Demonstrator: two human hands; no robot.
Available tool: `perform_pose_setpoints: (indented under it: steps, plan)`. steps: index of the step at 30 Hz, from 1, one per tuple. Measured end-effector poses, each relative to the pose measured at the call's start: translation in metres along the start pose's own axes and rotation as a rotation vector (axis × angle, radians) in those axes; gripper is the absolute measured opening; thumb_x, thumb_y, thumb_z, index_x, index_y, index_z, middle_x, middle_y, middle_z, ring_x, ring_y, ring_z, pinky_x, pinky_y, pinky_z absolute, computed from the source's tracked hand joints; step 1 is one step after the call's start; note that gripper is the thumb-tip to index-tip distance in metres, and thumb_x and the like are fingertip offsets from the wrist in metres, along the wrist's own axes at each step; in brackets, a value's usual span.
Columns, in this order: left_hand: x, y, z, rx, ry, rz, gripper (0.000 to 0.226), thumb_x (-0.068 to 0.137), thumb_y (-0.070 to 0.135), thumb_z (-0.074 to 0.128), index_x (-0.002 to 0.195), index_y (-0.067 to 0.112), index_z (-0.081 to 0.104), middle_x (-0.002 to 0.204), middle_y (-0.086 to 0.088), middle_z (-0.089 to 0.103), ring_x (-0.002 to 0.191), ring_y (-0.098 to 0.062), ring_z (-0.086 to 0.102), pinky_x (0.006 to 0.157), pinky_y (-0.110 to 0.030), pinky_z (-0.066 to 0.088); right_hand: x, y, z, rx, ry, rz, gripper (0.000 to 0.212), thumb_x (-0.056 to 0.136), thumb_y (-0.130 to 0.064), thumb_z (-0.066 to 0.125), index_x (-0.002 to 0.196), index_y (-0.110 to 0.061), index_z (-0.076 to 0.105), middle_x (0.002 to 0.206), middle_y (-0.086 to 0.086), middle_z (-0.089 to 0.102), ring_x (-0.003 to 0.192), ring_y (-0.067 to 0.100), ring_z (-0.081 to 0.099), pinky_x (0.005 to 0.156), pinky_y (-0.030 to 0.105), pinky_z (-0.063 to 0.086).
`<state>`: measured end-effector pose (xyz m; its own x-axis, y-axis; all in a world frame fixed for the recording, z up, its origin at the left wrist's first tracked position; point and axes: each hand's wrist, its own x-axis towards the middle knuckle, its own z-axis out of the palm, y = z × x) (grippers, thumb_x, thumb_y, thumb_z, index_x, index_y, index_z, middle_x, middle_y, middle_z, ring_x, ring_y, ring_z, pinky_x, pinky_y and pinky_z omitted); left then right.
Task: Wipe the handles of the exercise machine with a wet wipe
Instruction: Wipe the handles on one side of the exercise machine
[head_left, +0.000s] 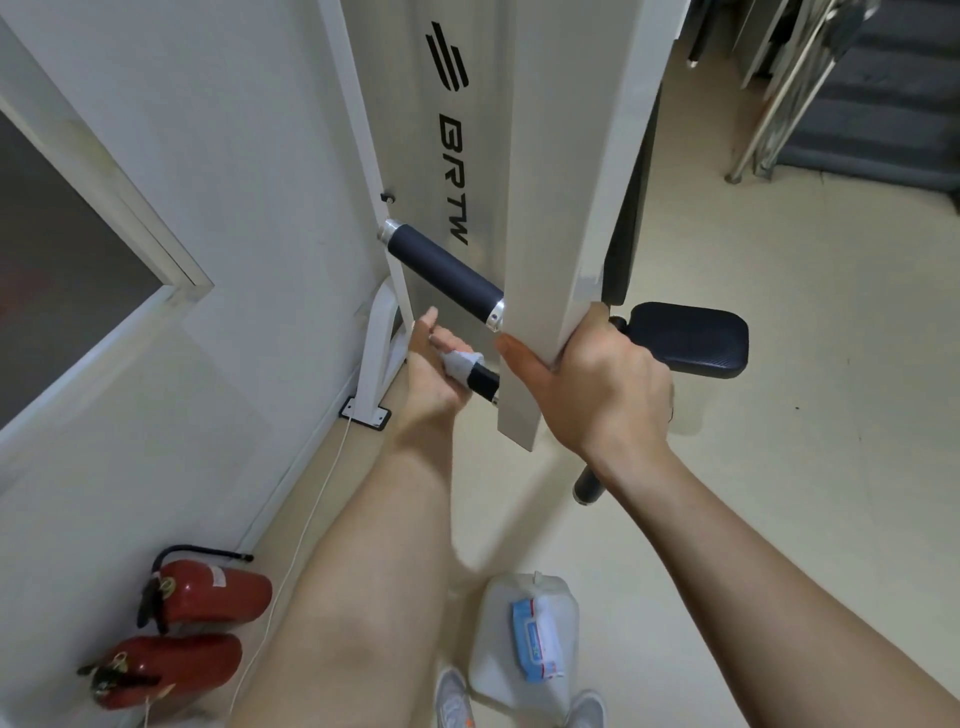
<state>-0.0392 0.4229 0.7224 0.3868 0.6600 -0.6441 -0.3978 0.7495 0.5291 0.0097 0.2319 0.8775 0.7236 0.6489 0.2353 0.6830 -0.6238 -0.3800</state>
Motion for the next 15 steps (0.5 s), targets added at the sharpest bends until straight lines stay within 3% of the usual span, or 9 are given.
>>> perform_pose_setpoints:
  steps: [1,2,4,5,7,8,9,12,15]
  plan:
    - [0.004,-0.009,-0.006,-0.015,-0.033,-0.059,0.041,0.073,0.044,0.083,0.1,0.031,0.054,0.12,0.005,0.053,0.122,-0.016,0.047,0.109,-0.028,0.033,-0.002,-0.001,0.002,-0.021,0.019,-0.012,0.079,0.075,-0.085,0.043,0.104,-0.012,0.052,0.091,0.005,0.067,0.082,0.034,0.067,0.058,0.034,0.041]
    - [0.005,-0.019,-0.01,-0.015,-0.084,-0.098,0.045,0.071,0.046,0.083,0.102,0.03,0.054,0.119,0.001,0.05,0.124,-0.02,0.041,0.112,-0.031,0.028,-0.003,-0.001,0.003,-0.037,0.037,-0.019,0.081,0.073,-0.086,0.039,0.103,-0.012,0.052,0.088,0.005,0.066,0.079,0.034,0.067,0.057,0.033,0.037]
    - [-0.023,-0.033,-0.005,0.017,-0.14,-0.09,0.036,0.071,0.039,0.081,0.093,0.023,0.056,0.102,-0.004,0.05,0.11,-0.025,0.044,0.112,-0.034,0.033,-0.004,0.001,0.002,-0.029,0.055,-0.022,0.082,0.071,-0.086,0.038,0.1,-0.011,0.052,0.086,0.005,0.066,0.077,0.035,0.067,0.057,0.032,0.034]
    - [-0.032,-0.035,0.0,0.086,-0.129,-0.072,0.028,0.075,0.031,0.078,0.086,0.021,0.055,0.092,-0.003,0.05,0.097,-0.021,0.051,0.108,-0.03,0.041,-0.004,0.002,0.002,-0.013,0.059,-0.023,0.08,0.072,-0.085,0.04,0.099,-0.011,0.052,0.086,0.005,0.067,0.077,0.036,0.067,0.058,0.033,0.035]
    - [-0.038,-0.023,0.014,0.177,-0.006,-0.093,0.023,0.088,0.022,0.067,0.074,0.019,0.048,0.075,0.003,0.046,0.066,-0.013,0.052,0.076,-0.017,0.054,-0.003,0.004,0.002,0.006,0.053,-0.03,0.077,0.074,-0.084,0.044,0.099,-0.011,0.052,0.087,0.005,0.068,0.079,0.036,0.067,0.059,0.033,0.036]
    - [-0.036,-0.014,0.014,0.169,0.015,-0.104,0.026,0.091,0.022,0.062,0.071,0.018,0.047,0.073,0.004,0.047,0.06,-0.012,0.05,0.064,-0.019,0.053,-0.003,0.004,0.001,0.01,0.043,-0.033,0.076,0.075,-0.083,0.046,0.1,-0.011,0.051,0.088,0.005,0.069,0.081,0.036,0.067,0.06,0.034,0.036]
    - [-0.031,-0.004,0.012,0.153,0.039,-0.113,0.028,0.092,0.024,0.062,0.069,0.017,0.046,0.074,0.006,0.051,0.06,-0.013,0.05,0.063,-0.024,0.051,-0.003,0.004,0.001,0.012,0.035,-0.035,0.076,0.076,-0.083,0.046,0.101,-0.011,0.051,0.089,0.006,0.069,0.082,0.037,0.067,0.06,0.035,0.037]
    - [-0.026,0.019,0.014,0.102,0.095,-0.023,0.039,0.091,0.037,0.064,0.063,0.018,0.044,0.068,0.009,0.056,0.057,-0.014,0.052,0.082,-0.029,0.05,-0.005,0.001,0.002,0.015,0.055,-0.039,0.075,0.077,-0.082,0.048,0.1,-0.011,0.051,0.088,0.006,0.068,0.079,0.037,0.066,0.06,0.035,0.04]
    - [-0.017,0.012,-0.009,-0.064,-0.061,0.004,0.035,0.086,0.045,0.073,0.071,0.02,0.054,0.072,0.008,0.055,0.066,-0.01,0.058,0.097,-0.026,0.047,-0.009,-0.003,0.005,-0.015,0.092,-0.036,0.077,0.076,-0.084,0.044,0.096,-0.01,0.053,0.083,0.006,0.068,0.073,0.036,0.067,0.059,0.036,0.045]
